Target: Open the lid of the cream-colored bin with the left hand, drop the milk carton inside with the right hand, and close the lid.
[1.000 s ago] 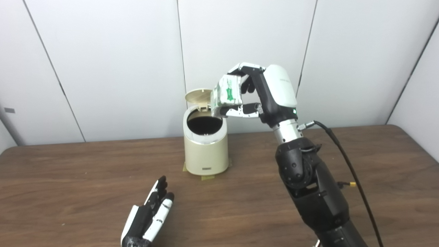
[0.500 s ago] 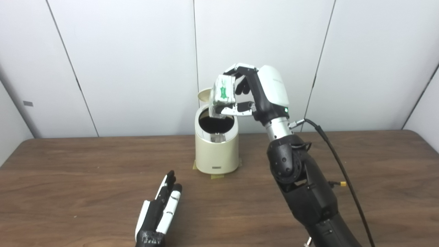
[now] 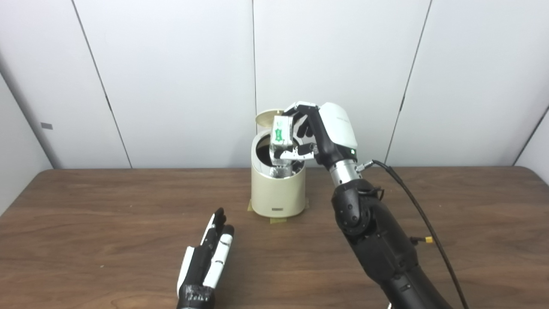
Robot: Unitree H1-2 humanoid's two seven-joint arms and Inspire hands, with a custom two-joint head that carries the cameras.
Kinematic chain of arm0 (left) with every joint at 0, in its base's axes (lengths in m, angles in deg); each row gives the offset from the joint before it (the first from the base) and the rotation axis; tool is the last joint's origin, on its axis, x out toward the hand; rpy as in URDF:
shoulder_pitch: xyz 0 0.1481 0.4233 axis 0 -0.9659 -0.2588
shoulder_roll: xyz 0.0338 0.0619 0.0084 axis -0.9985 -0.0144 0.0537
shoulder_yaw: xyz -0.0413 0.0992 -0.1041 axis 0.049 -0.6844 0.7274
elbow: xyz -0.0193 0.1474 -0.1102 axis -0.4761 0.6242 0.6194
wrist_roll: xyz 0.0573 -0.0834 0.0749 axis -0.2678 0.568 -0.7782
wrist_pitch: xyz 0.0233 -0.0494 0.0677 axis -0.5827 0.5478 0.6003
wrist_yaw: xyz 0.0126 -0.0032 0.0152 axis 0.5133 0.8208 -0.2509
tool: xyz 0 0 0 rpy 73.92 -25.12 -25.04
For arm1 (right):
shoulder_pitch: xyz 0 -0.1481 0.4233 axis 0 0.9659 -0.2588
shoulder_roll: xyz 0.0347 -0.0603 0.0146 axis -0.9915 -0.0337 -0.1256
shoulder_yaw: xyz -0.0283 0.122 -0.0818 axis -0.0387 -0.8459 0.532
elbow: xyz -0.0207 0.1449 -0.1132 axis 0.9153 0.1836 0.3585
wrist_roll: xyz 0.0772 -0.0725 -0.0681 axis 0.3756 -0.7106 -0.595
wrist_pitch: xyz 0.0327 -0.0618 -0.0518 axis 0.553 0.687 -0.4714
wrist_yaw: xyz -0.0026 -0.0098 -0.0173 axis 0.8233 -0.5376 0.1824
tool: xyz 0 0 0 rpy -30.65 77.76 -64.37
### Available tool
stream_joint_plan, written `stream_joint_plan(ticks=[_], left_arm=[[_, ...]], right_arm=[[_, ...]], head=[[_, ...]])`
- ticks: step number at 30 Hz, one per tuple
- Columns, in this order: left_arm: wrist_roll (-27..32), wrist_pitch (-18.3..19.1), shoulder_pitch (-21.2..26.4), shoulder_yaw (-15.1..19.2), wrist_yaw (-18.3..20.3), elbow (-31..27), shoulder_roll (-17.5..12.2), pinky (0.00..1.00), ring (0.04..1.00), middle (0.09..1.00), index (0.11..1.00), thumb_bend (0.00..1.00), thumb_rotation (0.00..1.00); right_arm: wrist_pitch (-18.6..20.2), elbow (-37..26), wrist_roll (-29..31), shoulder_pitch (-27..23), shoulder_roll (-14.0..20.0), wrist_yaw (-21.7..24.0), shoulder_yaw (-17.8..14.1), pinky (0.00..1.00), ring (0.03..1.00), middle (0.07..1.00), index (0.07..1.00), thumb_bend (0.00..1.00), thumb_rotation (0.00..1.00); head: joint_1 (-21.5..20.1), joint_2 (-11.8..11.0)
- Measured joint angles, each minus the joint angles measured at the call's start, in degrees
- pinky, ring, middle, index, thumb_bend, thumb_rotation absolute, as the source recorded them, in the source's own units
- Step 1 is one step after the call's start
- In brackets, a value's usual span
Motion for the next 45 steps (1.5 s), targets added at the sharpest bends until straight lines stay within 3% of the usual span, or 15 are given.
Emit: stream_joint_plan(ticks=[17,18,20,21,23,26,30,41,45], left_arm=[[-1.66,0.10,-0.68,-1.00,-0.41,-2.84,1.44,1.00,1.000,0.986,1.000,0.54,0.76],[-1.66,0.18,-0.88,-1.05,-0.39,-3.09,1.47,1.00,1.000,0.988,1.000,0.53,0.75],[-1.67,0.51,-1.13,-1.24,-0.30,-3.89,1.48,1.00,1.000,0.991,1.000,0.53,0.75],[-1.70,0.66,-1.13,-1.29,-0.25,-4.17,1.48,1.00,1.000,0.989,1.000,0.51,0.75],[-1.71,0.73,-1.14,-1.29,-0.14,-4.29,1.45,1.00,1.000,0.986,1.000,0.48,0.73],[-1.77,0.80,-1.21,-1.32,0.06,-4.29,1.40,1.00,1.000,0.983,1.000,0.47,0.71],[-1.88,0.80,-1.32,-1.37,0.30,-4.28,1.35,1.00,1.000,0.983,1.000,0.44,0.67],[-2.12,0.75,-1.46,-1.68,0.65,-4.11,0.75,1.00,1.000,0.994,1.000,0.34,0.57],[-1.98,0.76,-1.36,-1.60,0.77,-4.11,0.56,1.00,1.000,0.990,1.000,0.35,0.56]], right_arm=[[-2.07,6.02,2.31,-1.10,0.23,-1.67,0.25,0.38,0.383,0.495,0.554,0.51,0.00],[-1.97,5.95,2.25,-1.10,0.27,-1.58,0.40,0.41,0.399,0.505,0.538,0.51,0.00],[-1.15,5.54,1.80,-1.10,0.52,-1.01,0.92,0.46,0.517,0.592,0.502,0.52,0.11],[-0.23,5.00,1.43,-1.08,0.65,-0.47,1.19,0.50,0.575,0.637,0.524,0.60,0.14],[1.56,3.58,0.92,-0.97,0.90,1.08,1.46,0.52,0.614,0.669,0.610,0.86,0.21],[2.55,1.98,0.34,-0.97,1.27,1.37,1.56,0.52,0.618,0.671,0.622,0.91,0.24],[3.30,0.19,0.08,-0.97,1.73,1.65,1.63,0.53,0.630,0.672,0.626,0.93,0.29],[6.47,-3.77,-0.23,-0.81,1.90,3.42,1.67,0.40,0.519,0.601,0.608,0.94,0.29],[6.54,-6.59,-0.17,-0.13,2.14,3.57,1.40,0.45,0.557,0.627,0.598,0.90,0.28]], head=[[2.73,0.53],[2.73,0.53],[2.20,1.40],[2.20,1.41],[2.20,1.41],[2.11,1.32],[1.67,1.05],[0.70,0.35],[0.70,0.35]])
